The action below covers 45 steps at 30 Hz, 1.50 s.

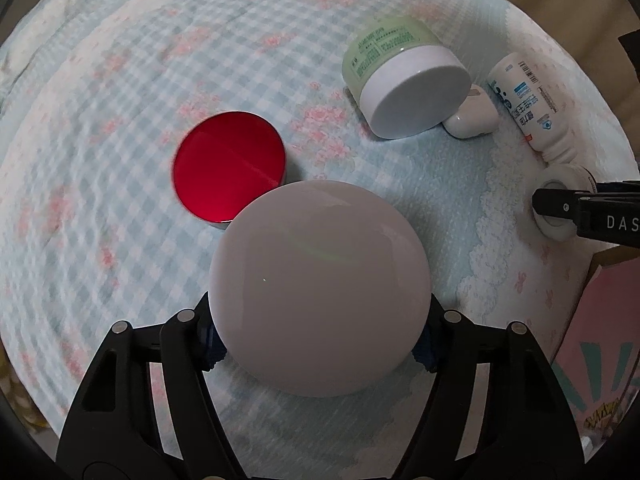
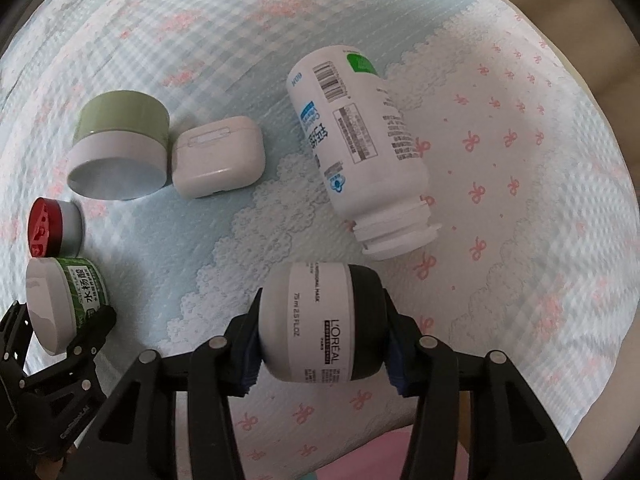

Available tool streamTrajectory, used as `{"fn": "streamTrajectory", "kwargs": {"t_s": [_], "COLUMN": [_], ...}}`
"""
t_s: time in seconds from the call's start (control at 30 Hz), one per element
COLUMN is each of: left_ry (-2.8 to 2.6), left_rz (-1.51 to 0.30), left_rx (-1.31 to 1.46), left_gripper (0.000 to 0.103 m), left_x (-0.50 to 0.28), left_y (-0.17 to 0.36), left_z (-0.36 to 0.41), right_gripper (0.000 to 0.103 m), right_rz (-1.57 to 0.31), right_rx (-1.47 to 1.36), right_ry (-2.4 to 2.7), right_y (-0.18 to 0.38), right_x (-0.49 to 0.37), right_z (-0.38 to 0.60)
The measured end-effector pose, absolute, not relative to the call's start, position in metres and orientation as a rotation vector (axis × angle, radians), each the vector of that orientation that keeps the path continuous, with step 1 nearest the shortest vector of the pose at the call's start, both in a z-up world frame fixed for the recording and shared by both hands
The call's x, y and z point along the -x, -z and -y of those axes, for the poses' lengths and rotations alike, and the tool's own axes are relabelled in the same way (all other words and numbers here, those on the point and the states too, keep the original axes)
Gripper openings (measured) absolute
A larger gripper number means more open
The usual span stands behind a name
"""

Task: Organize rigid objects
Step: 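Carry the white jar and L'Oreal jar over the cardboard box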

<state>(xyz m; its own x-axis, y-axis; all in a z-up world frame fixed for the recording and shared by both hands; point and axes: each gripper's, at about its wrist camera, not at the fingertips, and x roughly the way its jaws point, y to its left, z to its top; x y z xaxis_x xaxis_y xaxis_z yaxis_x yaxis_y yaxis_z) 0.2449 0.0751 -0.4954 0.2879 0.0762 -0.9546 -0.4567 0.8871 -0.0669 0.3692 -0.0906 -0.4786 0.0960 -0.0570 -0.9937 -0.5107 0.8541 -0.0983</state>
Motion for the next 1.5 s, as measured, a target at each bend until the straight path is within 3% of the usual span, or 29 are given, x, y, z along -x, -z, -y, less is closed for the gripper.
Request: {"fn": "streamTrajectory", "kwargs": {"t_s": [0.4, 0.8, 1.1, 1.5], "left_ry": [-0.329, -0.162, 0.099, 0.403], "left_rz": [-1.158, -1.067, -1.031, -1.053], "left_rx": [0.319, 0.189, 0.052, -0.057], "left_gripper": [0.068, 0.068, 0.068, 0.068], "left_x": [-0.208, -0.171, -0.176, -0.206], "left_y": [0.436, 0.305, 0.234, 0.229], "left_z": [-0.092, -0.064, 0.019, 0.160], "right_gripper": [0.046, 0.046, 0.046, 0.046], "right_rz": [-1.389, -1.297, -1.266, -1.247], "right_rx": [0.414, 0.250, 0.093, -0.127], "right_ry": [-0.345, -0.311, -0.175, 0.154], "right_y": [0.428, 0.315, 0.254, 0.229], "right_x": [-0.330, -0.250, -0.185, -0.129], "right_z": [0.090, 0.122, 0.194, 0.329]}}
